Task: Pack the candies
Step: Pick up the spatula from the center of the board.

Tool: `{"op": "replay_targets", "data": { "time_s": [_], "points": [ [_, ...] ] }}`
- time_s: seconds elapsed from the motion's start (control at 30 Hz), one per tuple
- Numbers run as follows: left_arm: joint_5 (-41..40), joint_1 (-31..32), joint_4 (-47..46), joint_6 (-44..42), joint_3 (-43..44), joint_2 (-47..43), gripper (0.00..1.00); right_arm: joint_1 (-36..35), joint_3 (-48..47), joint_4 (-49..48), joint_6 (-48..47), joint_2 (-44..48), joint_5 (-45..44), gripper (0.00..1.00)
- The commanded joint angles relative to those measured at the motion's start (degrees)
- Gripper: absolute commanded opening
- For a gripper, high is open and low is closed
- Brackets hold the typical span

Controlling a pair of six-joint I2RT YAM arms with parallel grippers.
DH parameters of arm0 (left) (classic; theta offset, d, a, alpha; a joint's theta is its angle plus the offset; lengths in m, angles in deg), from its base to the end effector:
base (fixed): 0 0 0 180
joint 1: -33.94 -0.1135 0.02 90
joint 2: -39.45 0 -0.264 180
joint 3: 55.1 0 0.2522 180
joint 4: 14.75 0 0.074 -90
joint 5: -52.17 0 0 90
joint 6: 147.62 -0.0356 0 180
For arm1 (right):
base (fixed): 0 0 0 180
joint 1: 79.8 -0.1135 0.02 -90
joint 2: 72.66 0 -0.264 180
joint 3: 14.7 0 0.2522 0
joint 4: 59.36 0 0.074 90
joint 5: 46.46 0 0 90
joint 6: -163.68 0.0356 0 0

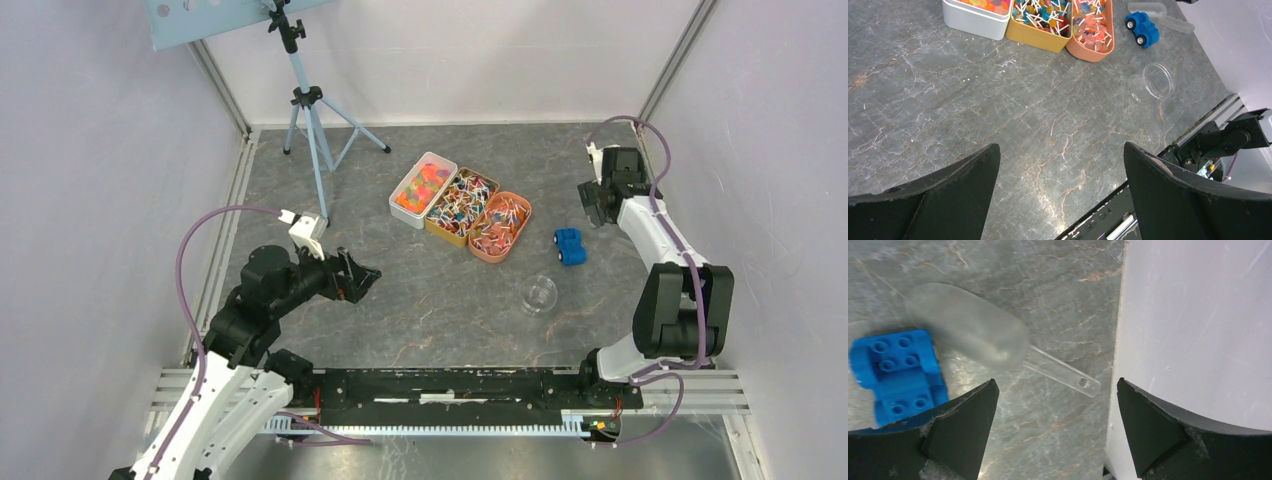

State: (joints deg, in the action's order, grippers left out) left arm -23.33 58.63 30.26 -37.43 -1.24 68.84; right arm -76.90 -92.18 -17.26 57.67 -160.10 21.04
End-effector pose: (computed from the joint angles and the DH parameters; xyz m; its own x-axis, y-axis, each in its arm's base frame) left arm 0.1063 -0.0587 0.3095 -0.5123 -0.1322 -0.8486 0.4695 0.7843 -0.4056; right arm 0.3212 -0.0299 0.2493 -0.8348 -0.2128 -0.5077 0.0536 0.8865 -0.4597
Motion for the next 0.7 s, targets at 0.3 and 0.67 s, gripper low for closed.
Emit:
{"op": "replay_targets", "data": {
  "time_s": [0.3,0.67],
  "points": [
    [-1.4,2.5,0.8,1.0,1.1,4.6,1.0,3.2,-1.2,6.1,-14.0,-6.0,8.0,0.98],
    [-3.7,2.6,0.9,1.3,0.8,3.7,1.0,4.6,-1.4,4.5,-17.9,-9.2,12.5,0.98]
  ]
}}
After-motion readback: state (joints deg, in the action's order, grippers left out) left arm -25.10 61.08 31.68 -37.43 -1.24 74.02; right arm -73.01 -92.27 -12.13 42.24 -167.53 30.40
